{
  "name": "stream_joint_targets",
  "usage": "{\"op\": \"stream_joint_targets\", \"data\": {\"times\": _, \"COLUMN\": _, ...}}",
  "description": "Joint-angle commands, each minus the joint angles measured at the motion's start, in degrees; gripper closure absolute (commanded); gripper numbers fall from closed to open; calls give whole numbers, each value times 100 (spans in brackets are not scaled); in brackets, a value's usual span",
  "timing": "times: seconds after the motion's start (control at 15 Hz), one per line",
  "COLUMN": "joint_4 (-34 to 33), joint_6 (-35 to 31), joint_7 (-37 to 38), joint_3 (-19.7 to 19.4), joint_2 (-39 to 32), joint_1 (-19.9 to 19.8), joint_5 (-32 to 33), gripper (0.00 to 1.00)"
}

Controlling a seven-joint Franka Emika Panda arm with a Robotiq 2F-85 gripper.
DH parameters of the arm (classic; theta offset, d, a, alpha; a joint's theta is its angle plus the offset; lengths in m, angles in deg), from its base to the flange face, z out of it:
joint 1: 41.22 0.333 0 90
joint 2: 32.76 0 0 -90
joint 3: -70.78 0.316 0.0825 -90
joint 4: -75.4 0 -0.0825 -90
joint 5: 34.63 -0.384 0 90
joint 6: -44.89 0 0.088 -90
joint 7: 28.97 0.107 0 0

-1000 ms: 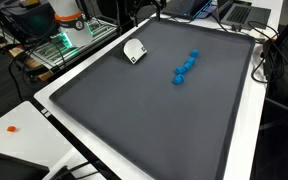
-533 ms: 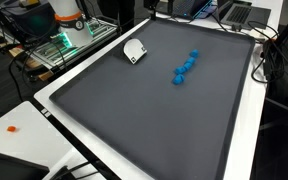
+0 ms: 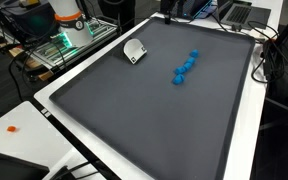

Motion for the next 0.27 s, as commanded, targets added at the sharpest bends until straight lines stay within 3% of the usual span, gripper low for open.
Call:
{"op": "stream_joint_targets", "data": {"times": 0.0, "joint_4": -55, "joint_6": 9, "joint_7": -35, "joint_3": -79, "joint_2": -52, "joint_1": 89, "joint_5": -7, "gripper": 0}}
{"op": "stream_joint_targets", "data": {"times": 0.2, "joint_4": -128, "joint_6": 9, "joint_7": -51, "joint_3": -83, "joint_2": -128, "joint_1": 108, "joint_5": -2, "gripper": 0}}
